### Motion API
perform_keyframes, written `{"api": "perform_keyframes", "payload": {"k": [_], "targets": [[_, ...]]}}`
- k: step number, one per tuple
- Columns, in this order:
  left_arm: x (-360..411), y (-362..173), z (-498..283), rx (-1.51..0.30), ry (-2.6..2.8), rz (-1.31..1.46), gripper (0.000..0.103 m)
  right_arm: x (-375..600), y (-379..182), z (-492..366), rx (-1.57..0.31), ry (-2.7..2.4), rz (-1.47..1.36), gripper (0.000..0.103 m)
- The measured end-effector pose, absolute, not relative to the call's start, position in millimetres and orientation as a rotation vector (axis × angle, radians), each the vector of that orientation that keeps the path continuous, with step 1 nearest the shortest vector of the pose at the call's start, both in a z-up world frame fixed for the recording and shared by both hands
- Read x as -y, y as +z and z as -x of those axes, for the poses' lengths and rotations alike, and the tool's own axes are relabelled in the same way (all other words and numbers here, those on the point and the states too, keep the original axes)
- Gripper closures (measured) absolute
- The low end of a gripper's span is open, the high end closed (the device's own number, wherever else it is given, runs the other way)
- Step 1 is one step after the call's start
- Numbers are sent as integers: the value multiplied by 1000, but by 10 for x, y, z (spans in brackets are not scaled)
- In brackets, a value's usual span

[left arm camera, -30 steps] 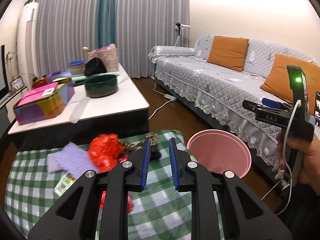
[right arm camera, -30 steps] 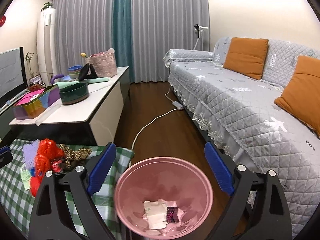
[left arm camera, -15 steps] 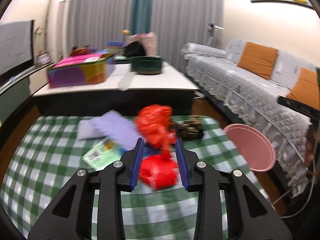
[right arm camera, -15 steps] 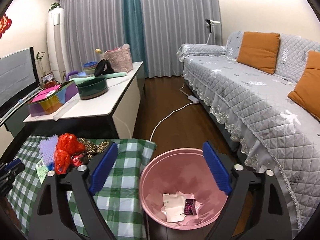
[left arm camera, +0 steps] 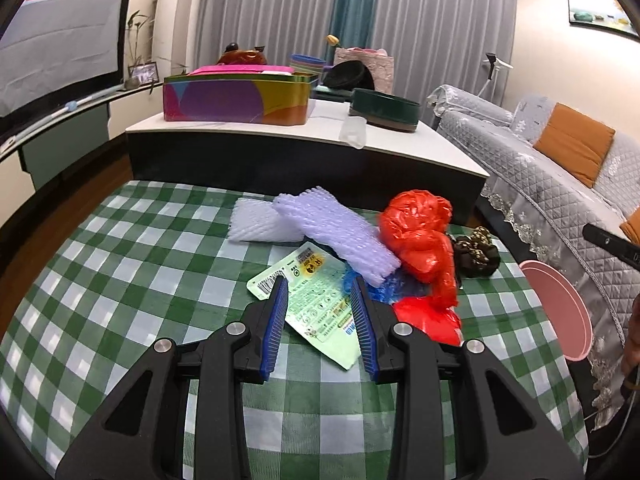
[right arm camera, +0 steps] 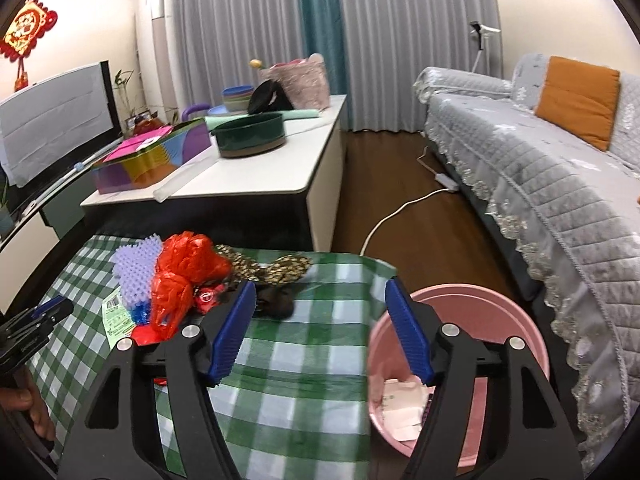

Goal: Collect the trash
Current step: 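Move left tool to lavender foam net while right tool reaches gold-patterned cloth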

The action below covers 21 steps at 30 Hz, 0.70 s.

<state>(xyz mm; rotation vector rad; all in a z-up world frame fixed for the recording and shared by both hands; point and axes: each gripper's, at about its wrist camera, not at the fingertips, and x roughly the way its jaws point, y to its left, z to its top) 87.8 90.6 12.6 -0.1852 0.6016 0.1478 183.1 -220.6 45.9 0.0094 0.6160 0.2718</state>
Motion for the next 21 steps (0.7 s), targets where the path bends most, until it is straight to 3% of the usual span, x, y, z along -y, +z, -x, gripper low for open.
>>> {"api": "perform_keyframes", "payload": {"k": [12,16,21], "targets": [[-912,-8,-1252,-595,139,195,70,1831,136,-2284,-658,301,-5,36],[-907,-33,-1409,-584,122,201,54,1753,-32,-2493,-694,301,-11,35],[-941,-114,-1633,-607,109,239,42,1721,-181,-2693,-728,303,-36,29]]}}
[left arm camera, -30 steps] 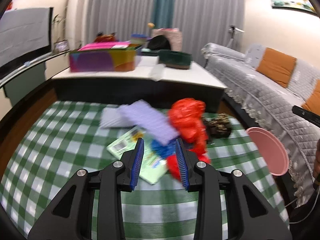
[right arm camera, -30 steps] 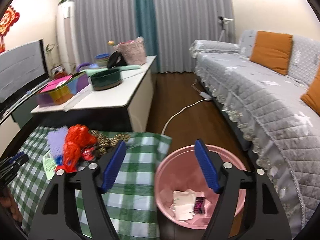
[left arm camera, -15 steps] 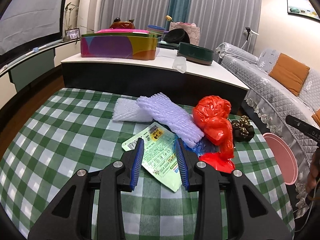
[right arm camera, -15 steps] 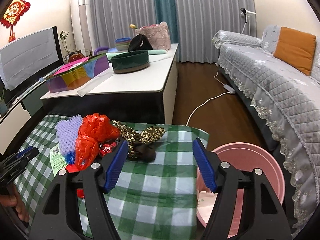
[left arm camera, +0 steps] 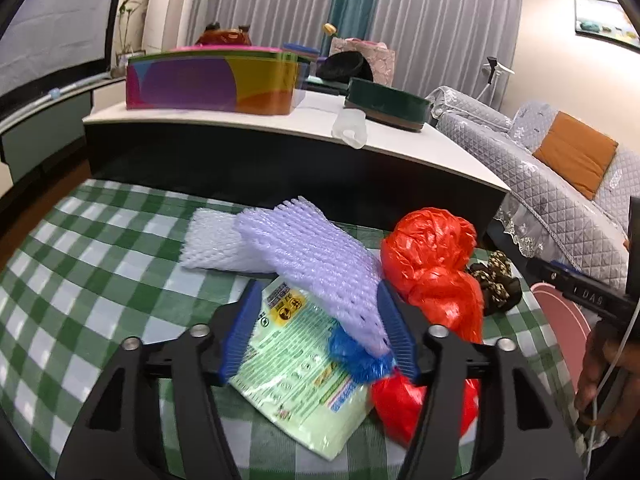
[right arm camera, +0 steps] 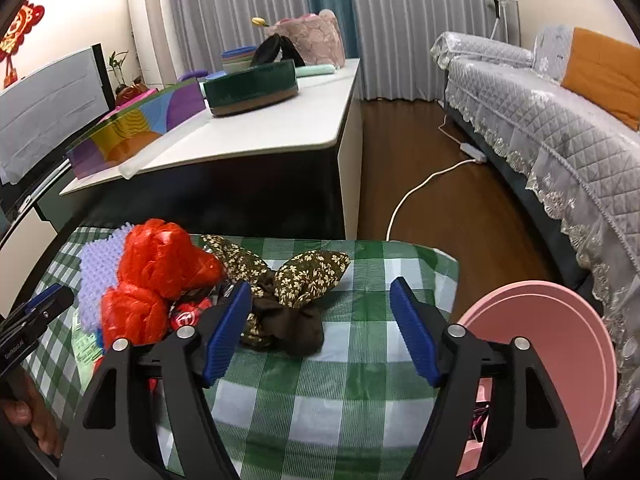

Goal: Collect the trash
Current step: 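Move left tool to lavender foam net while right tool reaches gold-patterned cloth, then close left tool on lavender foam net while right tool grasps gold cloth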

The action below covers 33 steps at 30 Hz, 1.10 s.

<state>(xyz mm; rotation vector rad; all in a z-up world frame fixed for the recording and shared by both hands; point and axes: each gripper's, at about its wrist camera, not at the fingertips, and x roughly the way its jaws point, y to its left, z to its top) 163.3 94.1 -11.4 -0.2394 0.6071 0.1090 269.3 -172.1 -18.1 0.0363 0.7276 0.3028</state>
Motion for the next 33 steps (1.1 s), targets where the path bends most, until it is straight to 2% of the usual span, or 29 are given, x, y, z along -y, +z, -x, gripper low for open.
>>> {"api": "perform_keyframes", "payload": {"k": [10,12,14,15,17,20,24,33], "targets": [[-901,-289,-1894,-666,105,275,41,1664,-442,-2919,-794,316,-65,28],[-856,-293,-1915,-672,83,271,50,1656,-456,-2943,-804,324,-67,35],[-845,-292,-1926,-673,72,265,64,1656,-466,-2962,-813,344,-72,52],[-830,-285,-1924,-672,67,258,70,1652,-468,-2958,-812,348,-73,56],[-819,-269,-1922,-671,59,253,83,1637,-466,-2946,-815,373,-77,77],[-792,-206,-1893,-655,54,246,90,1596,-418,-2903,-804,394,-63,92],[-750,-91,-1837,-628,51,227,91,1601,-309,-2829,-774,400,-53,99],[-697,206,-1606,-567,46,187,92,1733,-16,-2554,-698,374,-52,101]]}}
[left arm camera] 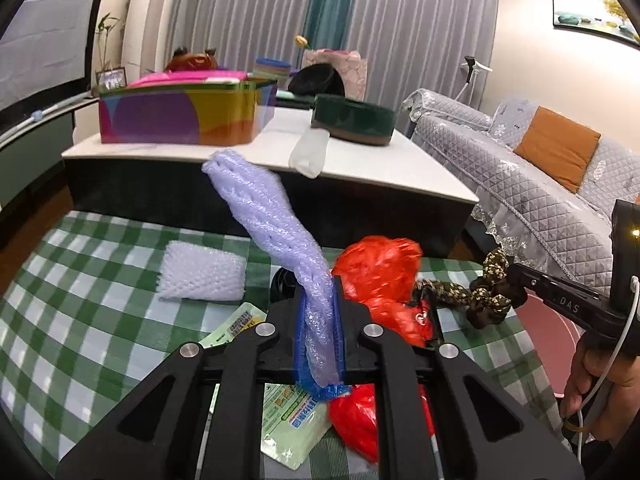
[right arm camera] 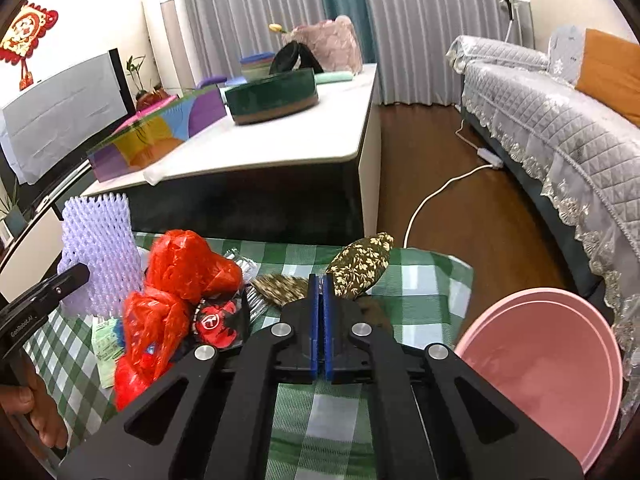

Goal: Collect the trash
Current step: 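Close left tool on lavender foam net while right tool grasps gold cloth, then carry foam net in left tool while right tool drops gold cloth into bin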

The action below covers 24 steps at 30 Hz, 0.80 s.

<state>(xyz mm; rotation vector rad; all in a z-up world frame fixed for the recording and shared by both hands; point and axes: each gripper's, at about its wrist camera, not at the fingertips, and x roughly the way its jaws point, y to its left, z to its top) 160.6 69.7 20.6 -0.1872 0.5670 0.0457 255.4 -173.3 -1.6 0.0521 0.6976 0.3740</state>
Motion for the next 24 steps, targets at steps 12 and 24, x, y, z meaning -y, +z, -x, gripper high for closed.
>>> {"api": "perform_keyframes", "payload": {"k": [12,24], "targets": [[-717,471,-1224,-526,51,159,92,1943,285,-2135,-638,363,-55,101],[-655,603,-910,-504,26,130,92,2093,499,-1729,-591,350,-65,101]]}}
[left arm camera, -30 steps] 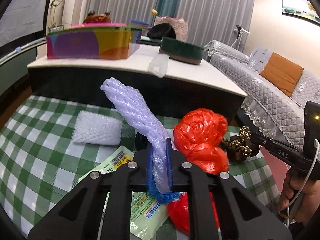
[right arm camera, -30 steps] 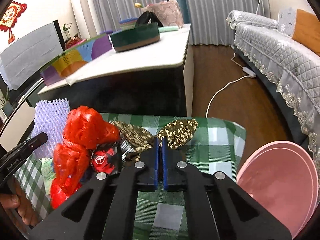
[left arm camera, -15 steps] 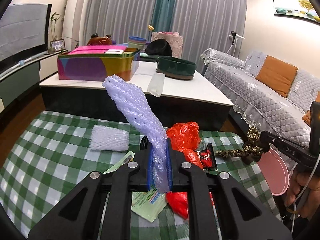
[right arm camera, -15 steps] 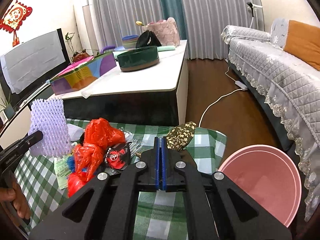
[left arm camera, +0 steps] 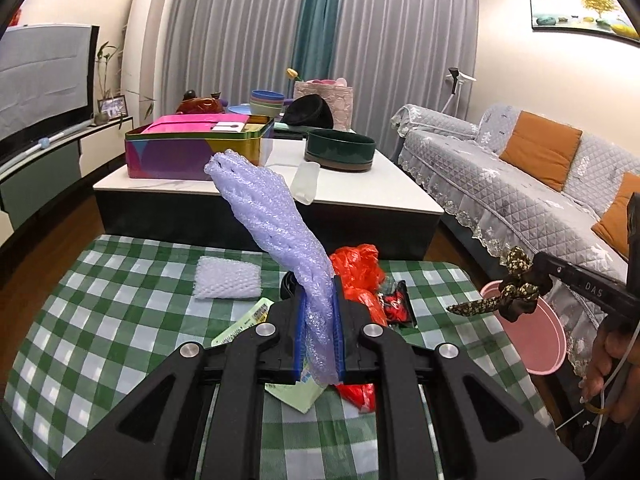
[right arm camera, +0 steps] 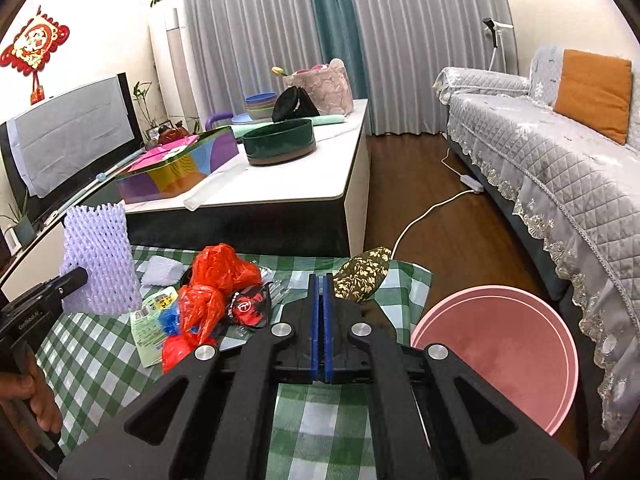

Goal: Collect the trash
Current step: 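Carry foam net in left tool while right tool drops gold cloth into bin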

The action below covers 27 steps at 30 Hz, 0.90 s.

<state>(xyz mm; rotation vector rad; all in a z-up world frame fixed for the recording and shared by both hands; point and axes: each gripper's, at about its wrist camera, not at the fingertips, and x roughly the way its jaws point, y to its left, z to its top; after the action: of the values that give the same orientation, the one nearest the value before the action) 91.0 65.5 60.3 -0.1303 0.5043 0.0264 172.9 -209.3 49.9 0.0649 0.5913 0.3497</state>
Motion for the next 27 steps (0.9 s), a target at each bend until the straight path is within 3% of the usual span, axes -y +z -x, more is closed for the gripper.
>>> {"api": "perform_keyframes", "payload": {"k": [19,27], "targets": [[-236,586,-809,-516,-70,65,92,2379,1037,-1416,-539,349,25,101],[-31,512,-862,-538,-100,28,92,2736,938,-1475,-533,276,-5,101]]}}
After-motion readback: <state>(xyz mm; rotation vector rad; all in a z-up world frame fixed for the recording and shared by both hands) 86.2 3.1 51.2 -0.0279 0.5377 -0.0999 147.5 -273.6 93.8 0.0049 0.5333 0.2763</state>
